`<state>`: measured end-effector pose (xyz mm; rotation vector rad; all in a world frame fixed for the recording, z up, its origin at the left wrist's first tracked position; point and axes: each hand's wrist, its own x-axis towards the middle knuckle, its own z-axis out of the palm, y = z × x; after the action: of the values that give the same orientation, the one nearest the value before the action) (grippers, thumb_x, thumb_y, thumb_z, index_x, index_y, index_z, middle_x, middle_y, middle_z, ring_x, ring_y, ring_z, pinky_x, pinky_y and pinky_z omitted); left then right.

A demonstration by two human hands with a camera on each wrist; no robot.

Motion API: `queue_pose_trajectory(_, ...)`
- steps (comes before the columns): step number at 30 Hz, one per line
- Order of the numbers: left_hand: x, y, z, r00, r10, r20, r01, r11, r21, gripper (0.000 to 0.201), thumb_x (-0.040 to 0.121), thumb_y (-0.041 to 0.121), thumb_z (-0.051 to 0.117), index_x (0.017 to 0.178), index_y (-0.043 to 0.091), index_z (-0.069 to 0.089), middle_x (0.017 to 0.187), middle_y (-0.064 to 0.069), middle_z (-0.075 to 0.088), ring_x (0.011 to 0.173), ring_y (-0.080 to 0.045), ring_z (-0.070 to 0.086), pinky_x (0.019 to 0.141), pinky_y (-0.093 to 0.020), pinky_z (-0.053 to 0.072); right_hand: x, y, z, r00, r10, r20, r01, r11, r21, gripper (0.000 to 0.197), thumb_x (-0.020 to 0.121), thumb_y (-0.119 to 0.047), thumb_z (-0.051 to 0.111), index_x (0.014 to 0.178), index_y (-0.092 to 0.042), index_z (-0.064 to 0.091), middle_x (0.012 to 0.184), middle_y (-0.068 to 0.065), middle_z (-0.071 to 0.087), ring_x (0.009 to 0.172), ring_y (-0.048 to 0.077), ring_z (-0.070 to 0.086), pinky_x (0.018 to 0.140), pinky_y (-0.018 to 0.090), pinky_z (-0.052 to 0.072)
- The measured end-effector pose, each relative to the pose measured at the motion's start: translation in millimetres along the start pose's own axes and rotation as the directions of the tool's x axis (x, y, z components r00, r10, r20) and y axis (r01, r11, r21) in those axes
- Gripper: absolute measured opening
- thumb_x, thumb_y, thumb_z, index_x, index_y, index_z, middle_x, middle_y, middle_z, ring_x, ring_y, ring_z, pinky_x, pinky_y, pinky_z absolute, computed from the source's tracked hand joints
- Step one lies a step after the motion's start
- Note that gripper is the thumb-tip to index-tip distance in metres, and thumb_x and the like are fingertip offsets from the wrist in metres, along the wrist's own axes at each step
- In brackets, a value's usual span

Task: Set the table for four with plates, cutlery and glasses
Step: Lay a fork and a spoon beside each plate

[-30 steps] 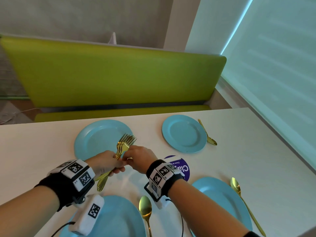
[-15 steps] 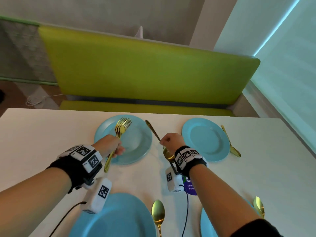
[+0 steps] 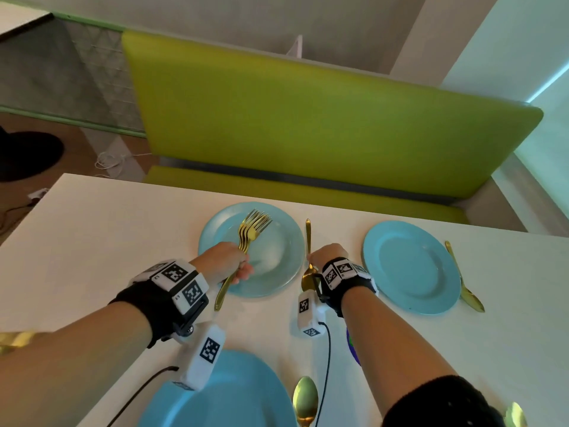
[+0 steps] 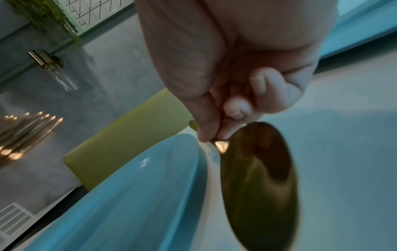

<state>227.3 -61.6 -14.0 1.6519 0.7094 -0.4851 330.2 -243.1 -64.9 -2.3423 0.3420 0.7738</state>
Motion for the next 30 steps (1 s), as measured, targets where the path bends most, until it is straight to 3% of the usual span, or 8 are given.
queue_pose_trajectory(4, 2.2, 2.7, -1.9, 1.0, 0.004, 0.002, -0.004, 1.0, -0.011, 0.02, 0.097, 0.004, 0.034, 0.081, 0.006, 0.046, 0.071, -0.01, 0.055, 0.056, -0.014, 0.047, 0.045, -0.016, 0.036, 7.1, -0.1, 4.8, 1.0, 0.016, 0.017, -0.017, 0.999, 0.049, 0.037, 0.091, -0.016, 0.056, 0.126, -0.004, 0.057, 0.13, 0.012, 0.058, 0.111, 0.023, 0.059, 0.034, 0.008, 0.036)
queue_pose_trajectory(11, 7.1, 0.1, -6.0, 1.0, 0.013, -0.007, -0.013, 0.999, -0.034, 0.02, 0.097, 0.005, 0.036, 0.081, 0.008, 0.047, 0.073, -0.01, 0.058, 0.058, -0.014, 0.05, 0.051, -0.019, 0.038, 23.7, -0.2, 14.1, 0.999, 0.029, -0.018, -0.028, 0.998, 0.049, 0.034, 0.09, -0.016, 0.056, 0.122, -0.006, 0.06, 0.124, 0.011, 0.061, 0.085, 0.016, 0.049, 0.05, 0.015, 0.036)
queue_pose_trajectory(13, 8.0, -0.9, -6.6, 1.0, 0.01, -0.009, -0.01, 0.999, -0.044, 0.019, 0.098, 0.006, 0.037, 0.082, 0.008, 0.047, 0.074, -0.01, 0.058, 0.058, -0.014, 0.05, 0.05, -0.019, 0.039, 24.1, -1.8, 15.3, 0.997, 0.038, -0.065, -0.038, 0.999, -0.005, 0.017, 0.09, -0.019, 0.056, 0.098, -0.009, 0.067, 0.096, 0.006, 0.067, 0.068, 0.016, 0.052, 0.044, 0.017, 0.032)
queue_pose_trajectory(15, 9.0, -1.0, -6.6, 1.0, 0.009, -0.012, -0.009, 0.999, -0.052, 0.017, 0.098, 0.006, 0.037, 0.084, 0.007, 0.048, 0.074, -0.01, 0.059, 0.058, -0.014, 0.051, 0.05, -0.019, 0.039, 23.8, -3.4, 17.3, 0.987, 0.056, -0.151, -0.07, 0.993, -0.093, 0.027, 0.088, -0.022, 0.057, 0.064, -0.012, 0.056, 0.062, 0.0, 0.055, 0.049, 0.013, 0.045, 0.038, 0.02, 0.026)
queue_pose_trajectory(17, 9.8, -1.1, -5.9, 1.0, 0.004, -0.014, -0.005, 0.998, -0.056, 0.016, 0.098, 0.006, 0.038, 0.085, 0.007, 0.048, 0.074, -0.01, 0.059, 0.058, -0.014, 0.051, 0.05, -0.019, 0.039, 21.3, -5.5, 19.0, 0.984, 0.045, -0.172, -0.068, 0.989, -0.131, 0.034, 0.086, -0.024, 0.059, 0.057, -0.012, 0.048, 0.054, -0.002, 0.047, 0.046, 0.011, 0.041, 0.038, 0.022, 0.024)
queue_pose_trajectory(26, 10.6, -1.7, -1.6, 1.0, 0.002, -0.024, -0.004, 0.997, -0.071, 0.02, 0.095, 0.002, 0.035, 0.083, 0.007, 0.05, 0.072, -0.01, 0.055, 0.058, -0.016, 0.049, 0.053, -0.022, 0.039, 18.9, -2.7, 15.4, 0.998, 0.039, -0.039, -0.04, 0.999, -0.027, 0.023, 0.09, -0.022, 0.057, 0.069, -0.019, 0.049, 0.076, -0.003, 0.055, 0.064, 0.013, 0.052, 0.049, 0.017, 0.04)
queue_pose_trajectory(28, 10.2, -1.8, -0.9, 1.0, 0.015, -0.025, -0.017, 0.998, -0.058, 0.018, 0.095, 0.001, 0.036, 0.084, 0.005, 0.05, 0.07, -0.009, 0.053, 0.058, -0.017, 0.047, 0.053, -0.022, 0.038, 14.6, -7.2, 12.4, 0.994, -0.004, -0.112, -0.016, 0.985, -0.174, 0.029, 0.091, -0.026, 0.053, 0.065, -0.016, 0.048, 0.067, -0.003, 0.052, 0.054, 0.011, 0.046, 0.044, 0.019, 0.033)
queue_pose_trajectory(30, 10.2, -1.8, -0.4, 0.999, 0.023, -0.027, -0.024, 0.999, -0.04, 0.016, 0.094, 0.001, 0.038, 0.084, 0.004, 0.051, 0.069, -0.009, 0.053, 0.058, -0.017, 0.045, 0.052, -0.023, 0.037, 9.4, -14.1, 10.5, 0.983, -0.06, -0.174, 0.016, 0.97, -0.241, 0.029, 0.091, -0.028, 0.051, 0.068, -0.011, 0.057, 0.077, 0.002, 0.064, 0.06, 0.014, 0.054, 0.051, 0.022, 0.041)
